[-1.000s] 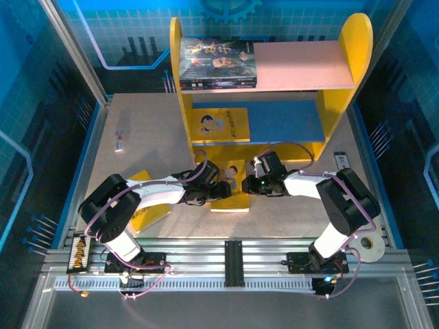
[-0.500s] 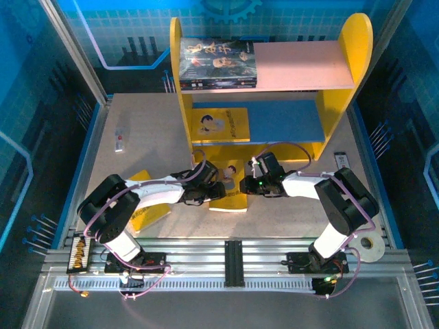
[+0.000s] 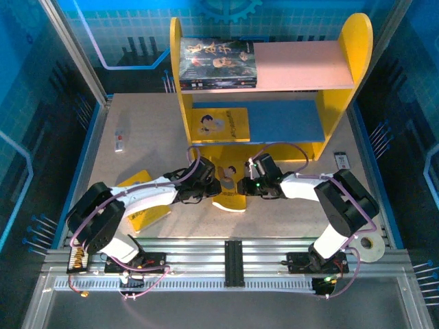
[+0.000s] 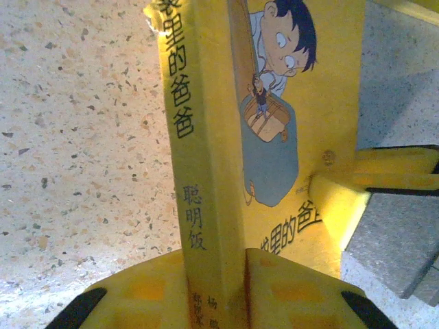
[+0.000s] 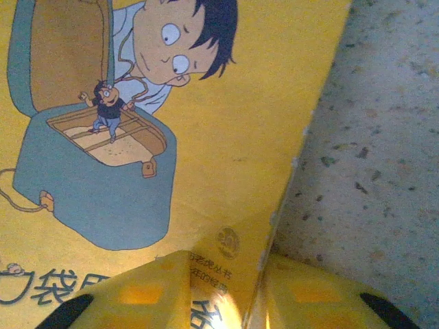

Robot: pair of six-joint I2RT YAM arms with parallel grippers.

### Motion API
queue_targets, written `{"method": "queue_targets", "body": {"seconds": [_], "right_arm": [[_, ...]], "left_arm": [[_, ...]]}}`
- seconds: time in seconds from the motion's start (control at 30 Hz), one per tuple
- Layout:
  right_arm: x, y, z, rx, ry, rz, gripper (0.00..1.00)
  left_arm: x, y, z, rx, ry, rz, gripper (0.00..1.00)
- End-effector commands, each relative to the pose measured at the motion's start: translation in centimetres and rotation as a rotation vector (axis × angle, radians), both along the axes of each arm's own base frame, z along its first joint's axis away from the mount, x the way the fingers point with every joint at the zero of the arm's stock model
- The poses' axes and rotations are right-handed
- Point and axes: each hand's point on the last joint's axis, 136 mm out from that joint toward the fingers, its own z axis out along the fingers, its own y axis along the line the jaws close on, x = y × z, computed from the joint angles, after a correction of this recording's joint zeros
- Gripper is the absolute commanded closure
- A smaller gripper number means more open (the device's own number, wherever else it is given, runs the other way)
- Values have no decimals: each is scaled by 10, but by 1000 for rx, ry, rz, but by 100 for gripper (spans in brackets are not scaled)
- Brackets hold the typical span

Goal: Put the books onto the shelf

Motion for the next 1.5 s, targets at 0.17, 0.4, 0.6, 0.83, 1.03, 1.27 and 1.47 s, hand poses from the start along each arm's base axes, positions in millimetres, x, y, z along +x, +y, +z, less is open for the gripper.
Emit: {"method": "queue_targets", "body": {"seconds": [0.17, 0.4, 0.6, 0.83, 1.03, 1.27, 1.47], "right_arm": [[-63, 17, -13, -33, 129, 197, 65], [-56, 20, 24, -18, 63, 206, 60], [-52, 27, 63, 50, 1, 206, 58], [-52, 49, 118, 222, -69, 186, 51], [-54, 93, 164, 501, -91, 170, 37], [-56, 120, 193, 689, -82, 158, 22], [-62, 114, 181, 659, -62, 121, 13]], "left_arm": [[5, -9, 49, -61, -147, -45, 94], [-24, 42, 65, 55, -143, 17, 99], [-47, 97, 99, 104, -226, 135, 100], [-59, 158, 163, 123, -407, 333, 100], [-44, 167, 201, -13, -569, 479, 100], [-21, 134, 224, -167, -624, 475, 100], [-10, 109, 232, -260, -659, 458, 100]]}}
